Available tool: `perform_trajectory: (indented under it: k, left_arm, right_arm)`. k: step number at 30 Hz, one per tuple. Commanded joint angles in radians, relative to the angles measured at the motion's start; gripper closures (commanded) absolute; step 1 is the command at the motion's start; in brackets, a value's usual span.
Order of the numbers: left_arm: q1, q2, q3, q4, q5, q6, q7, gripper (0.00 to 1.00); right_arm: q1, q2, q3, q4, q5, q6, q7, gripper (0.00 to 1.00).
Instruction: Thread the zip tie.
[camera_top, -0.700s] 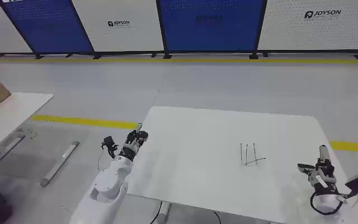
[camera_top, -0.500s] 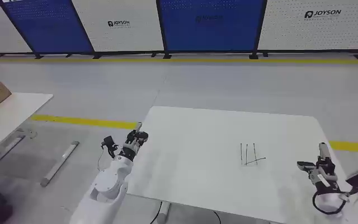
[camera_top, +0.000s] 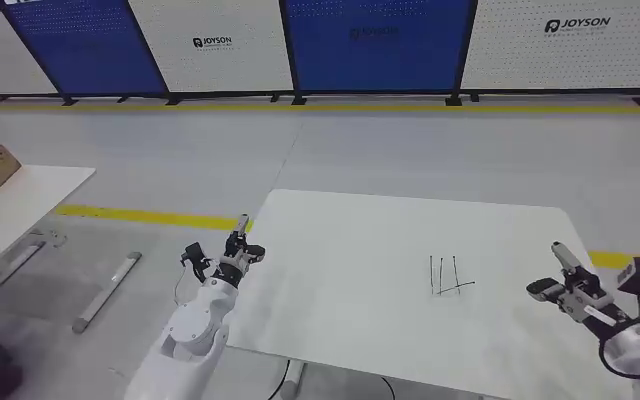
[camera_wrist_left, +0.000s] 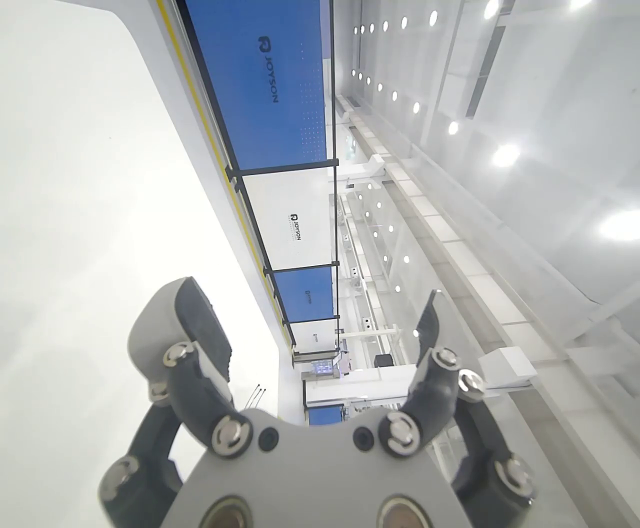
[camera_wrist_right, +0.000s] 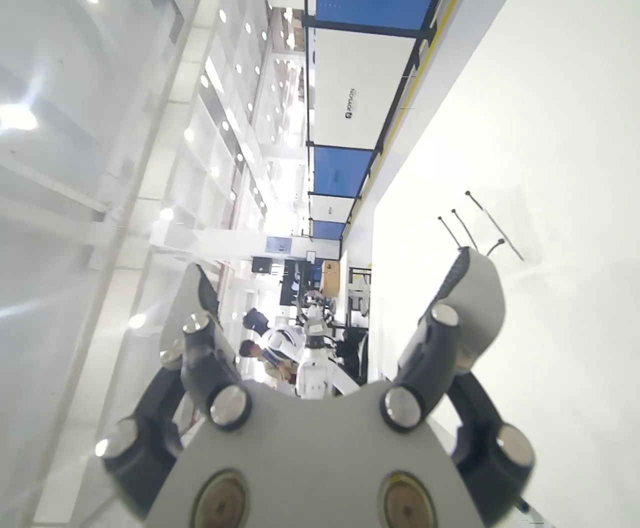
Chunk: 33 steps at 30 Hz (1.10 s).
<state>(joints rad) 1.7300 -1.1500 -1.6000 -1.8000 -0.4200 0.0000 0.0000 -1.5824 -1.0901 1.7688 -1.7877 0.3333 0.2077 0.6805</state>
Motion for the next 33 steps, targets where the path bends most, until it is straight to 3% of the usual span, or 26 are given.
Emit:
perform_trajectory:
  k: [1,9,11,12,15,17,21,26,33]
  left_arm:
    - [0.0,0.0,0.0,0.0,0.0,0.0,0.0,0.0]
    - [0.0,0.0,0.0,0.0,0.0,0.0,0.0,0.0]
    - [0.0,0.0,0.0,0.0,0.0,0.0,0.0,0.0]
    - [0.0,0.0,0.0,0.0,0.0,0.0,0.0,0.0]
    - [0.0,0.0,0.0,0.0,0.0,0.0,0.0,0.0]
    - [0.0,0.0,0.0,0.0,0.0,0.0,0.0,0.0]
    - [0.0,0.0,0.0,0.0,0.0,0.0,0.0,0.0]
    - [0.0,0.0,0.0,0.0,0.0,0.0,0.0,0.0]
    - [0.0,0.0,0.0,0.0,0.0,0.0,0.0,0.0]
  right_arm:
    - [-0.001,0.0,0.0,-0.001,0.006,-0.002,-0.02,0.0]
    - [-0.001,0.0,0.0,-0.001,0.006,-0.002,-0.02,0.0]
    - [0.031,0.005,-0.005,0.045,0.105,0.075,0.15,0.0]
    - [0.103,0.019,0.039,0.109,0.122,0.112,0.261,0.0]
    - [0.22,0.042,0.057,0.216,0.119,0.119,0.465,0.0]
    - [0.282,0.052,0.044,0.261,0.099,0.114,0.541,0.0]
    - [0.414,0.071,-0.034,0.364,0.016,0.121,0.699,0.0]
    - [0.572,0.086,-0.208,0.517,-0.048,0.104,0.709,0.0]
    - [0.677,0.075,-0.364,0.747,-0.021,0.04,0.709,0.0]
